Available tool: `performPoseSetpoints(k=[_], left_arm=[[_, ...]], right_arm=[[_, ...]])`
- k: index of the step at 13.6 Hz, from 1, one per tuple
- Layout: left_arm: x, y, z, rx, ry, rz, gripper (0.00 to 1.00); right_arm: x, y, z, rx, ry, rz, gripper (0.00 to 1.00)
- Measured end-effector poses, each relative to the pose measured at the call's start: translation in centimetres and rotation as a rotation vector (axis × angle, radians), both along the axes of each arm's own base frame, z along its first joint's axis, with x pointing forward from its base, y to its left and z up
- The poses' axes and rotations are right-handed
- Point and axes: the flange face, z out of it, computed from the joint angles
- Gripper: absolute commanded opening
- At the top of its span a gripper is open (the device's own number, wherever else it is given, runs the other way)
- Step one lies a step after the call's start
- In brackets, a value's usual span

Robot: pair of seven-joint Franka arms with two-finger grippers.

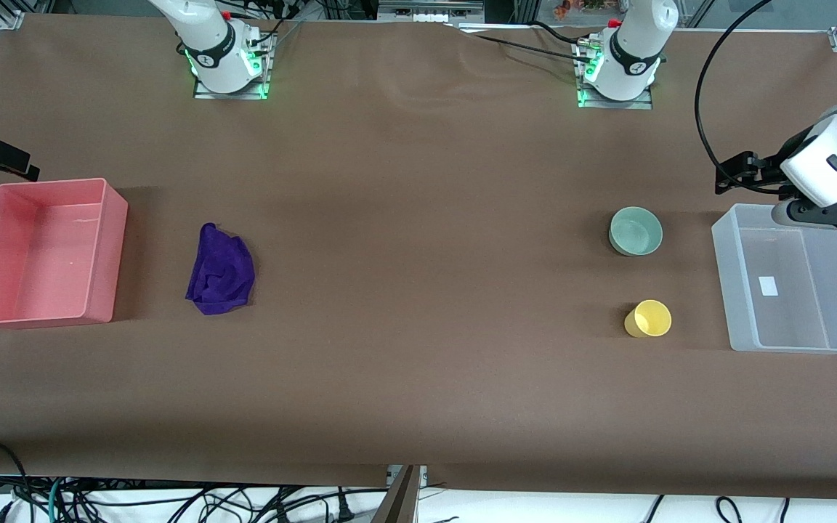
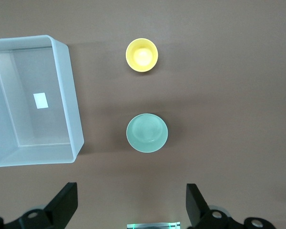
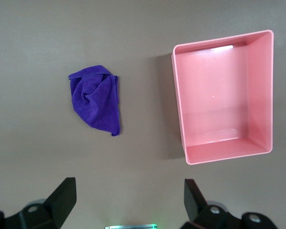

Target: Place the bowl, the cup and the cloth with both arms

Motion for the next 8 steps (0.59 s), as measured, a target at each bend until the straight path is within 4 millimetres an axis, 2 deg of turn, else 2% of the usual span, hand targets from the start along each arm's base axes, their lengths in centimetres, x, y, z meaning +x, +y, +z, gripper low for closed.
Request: performPoseSetpoints(k=[8], left_arm=[[0.24, 0.59, -0.67, 0.001, 0.015, 0.010, 1.00]], right_arm=[[0.22, 0.22, -0.56, 0.001, 0.009, 0.004, 1.00]])
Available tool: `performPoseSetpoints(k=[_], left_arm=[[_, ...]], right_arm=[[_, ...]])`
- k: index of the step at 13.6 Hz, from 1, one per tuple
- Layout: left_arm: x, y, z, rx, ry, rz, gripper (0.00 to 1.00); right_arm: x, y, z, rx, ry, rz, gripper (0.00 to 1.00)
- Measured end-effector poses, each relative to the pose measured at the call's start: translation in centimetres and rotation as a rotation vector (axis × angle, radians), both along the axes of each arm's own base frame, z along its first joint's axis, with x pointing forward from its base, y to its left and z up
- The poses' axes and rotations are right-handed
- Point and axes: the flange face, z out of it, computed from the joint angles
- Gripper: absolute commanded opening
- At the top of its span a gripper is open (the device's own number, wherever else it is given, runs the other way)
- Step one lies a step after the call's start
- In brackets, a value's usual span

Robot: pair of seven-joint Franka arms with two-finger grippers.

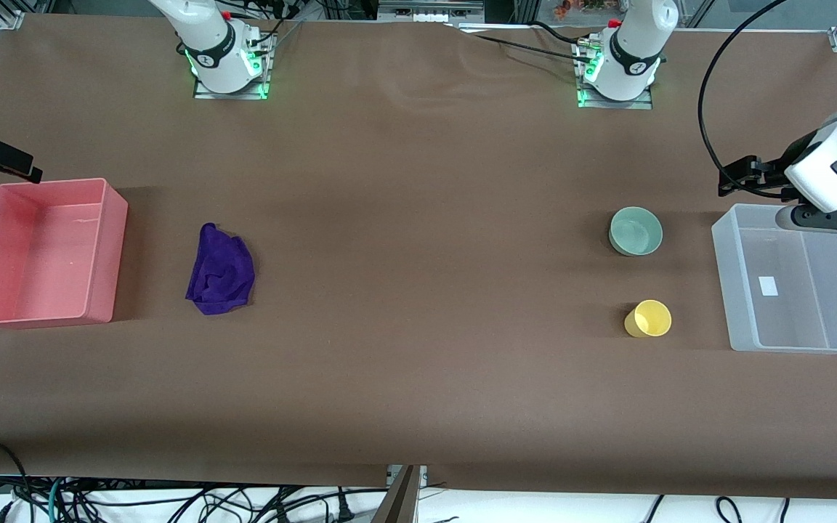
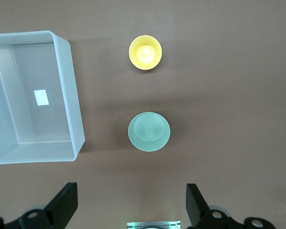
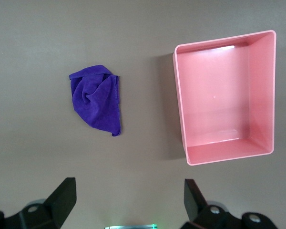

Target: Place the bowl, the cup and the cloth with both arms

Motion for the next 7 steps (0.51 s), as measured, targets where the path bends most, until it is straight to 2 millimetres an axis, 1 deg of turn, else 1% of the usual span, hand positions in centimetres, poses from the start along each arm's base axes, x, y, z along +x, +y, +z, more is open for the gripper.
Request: performPoseSetpoints(k=[2, 4, 6, 7], left_arm=[[-0.1, 0.0, -0.3, 0.001, 0.020, 0.001, 1.00], [-0.1, 0.0, -1.0, 0.001, 0.045, 0.001, 1.00], [0.3, 0.4, -1.8, 0.001, 0.054, 0.008, 1.00], [0.6, 1.0, -2.2, 0.001, 0.050, 0.018, 1.00]], right_arm=[[0.1, 0.4, -1.2, 0.003, 0.024, 0.008, 1.00], [0.3, 1.5, -2.3, 0.007, 0.046, 0.028, 1.00], [0.4, 2.2, -2.5, 0.008, 0.051, 0.040, 1.00], [0.4, 2.2, -2.7, 0.008, 0.053, 0.041, 1.00]])
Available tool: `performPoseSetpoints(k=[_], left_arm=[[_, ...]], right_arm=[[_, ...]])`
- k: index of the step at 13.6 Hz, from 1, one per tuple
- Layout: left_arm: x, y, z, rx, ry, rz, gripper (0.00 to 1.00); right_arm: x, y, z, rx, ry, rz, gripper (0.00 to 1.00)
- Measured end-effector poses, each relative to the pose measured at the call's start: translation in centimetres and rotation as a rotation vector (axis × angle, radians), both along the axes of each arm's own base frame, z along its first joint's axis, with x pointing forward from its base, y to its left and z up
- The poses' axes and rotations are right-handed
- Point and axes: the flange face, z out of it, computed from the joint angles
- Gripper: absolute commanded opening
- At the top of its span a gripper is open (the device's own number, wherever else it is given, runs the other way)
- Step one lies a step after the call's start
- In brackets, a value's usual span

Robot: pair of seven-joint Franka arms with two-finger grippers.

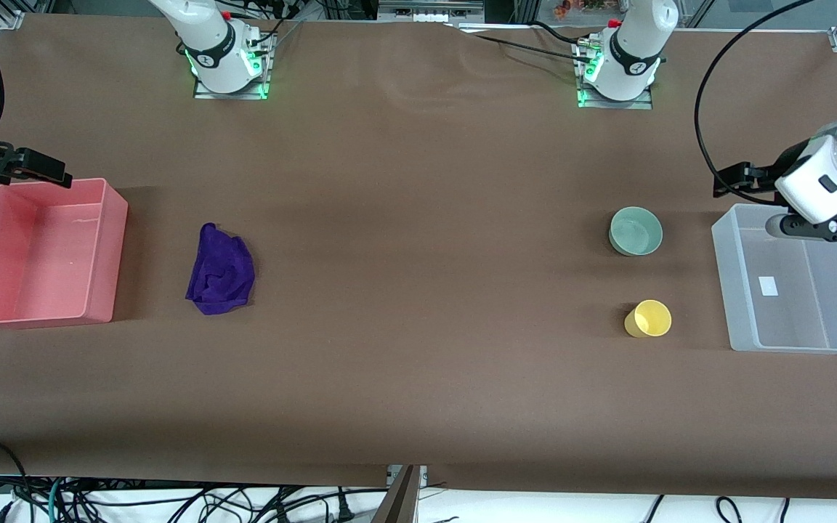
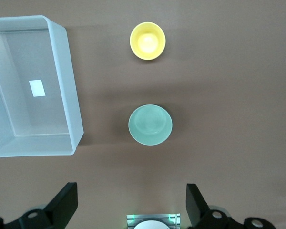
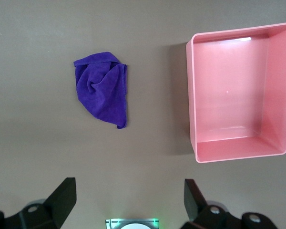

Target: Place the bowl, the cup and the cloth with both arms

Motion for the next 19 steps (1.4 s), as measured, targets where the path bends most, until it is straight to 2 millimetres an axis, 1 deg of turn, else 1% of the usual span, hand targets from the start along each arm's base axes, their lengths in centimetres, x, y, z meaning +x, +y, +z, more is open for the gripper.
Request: performPoseSetpoints(k=[1, 2, 3, 5, 7, 9, 10, 12, 15, 17, 19], left_arm=[[0.3, 0.7, -0.5, -0.001, -0.006, 0.011, 1.00], [0.6, 1.5, -1.4, -0.001, -0.012, 0.024, 1.00], [0.8, 2.3, -2.9, -0.002, -0.012, 0.033, 1.00], [0.6, 3.2, -7.5, -0.009, 0.013, 0.019, 1.00], [0.1, 3.1, -11.7, -0.013, 0.015, 0.007, 1.00], [-0.9, 2.9, -15.4, -0.014, -0.009, 0.000, 1.00], [-1.6, 2.8, -17.3, -0.015, -0.022, -0.004, 1.00], [-3.2, 2.6, -21.1, -0.016, -0.052, -0.011, 1.00], [-5.9, 2.3, -26.0, -0.018, -0.089, -0.029, 1.00], [-7.6, 2.0, -28.4, 0.003, -0.089, -0.072, 1.00], [-8.2, 1.7, -29.9, 0.015, -0.087, -0.105, 1.00]], right_arm=[[0.0, -0.1, -0.5, 0.000, 0.003, -0.002, 1.00], [0.2, -0.3, -1.3, 0.000, 0.001, -0.005, 1.00], [0.3, -0.5, -2.1, 0.000, 0.000, -0.007, 1.00], [0.6, -0.6, -3.5, 0.000, -0.001, -0.008, 1.00], [0.8, -0.6, -4.6, 0.000, -0.005, -0.007, 1.00], [1.0, -0.3, -6.3, 0.000, -0.025, -0.002, 1.00], [1.2, 0.3, -7.6, 0.001, -0.035, 0.009, 1.00], [1.5, 1.7, -10.9, 0.005, -0.034, 0.032, 1.00], [2.5, 2.6, -15.4, 0.007, -0.023, 0.027, 1.00], [3.0, 3.5, -17.7, 0.005, -0.039, 0.016, 1.00], [3.6, 4.5, -20.5, 0.007, -0.053, 0.022, 1.00]])
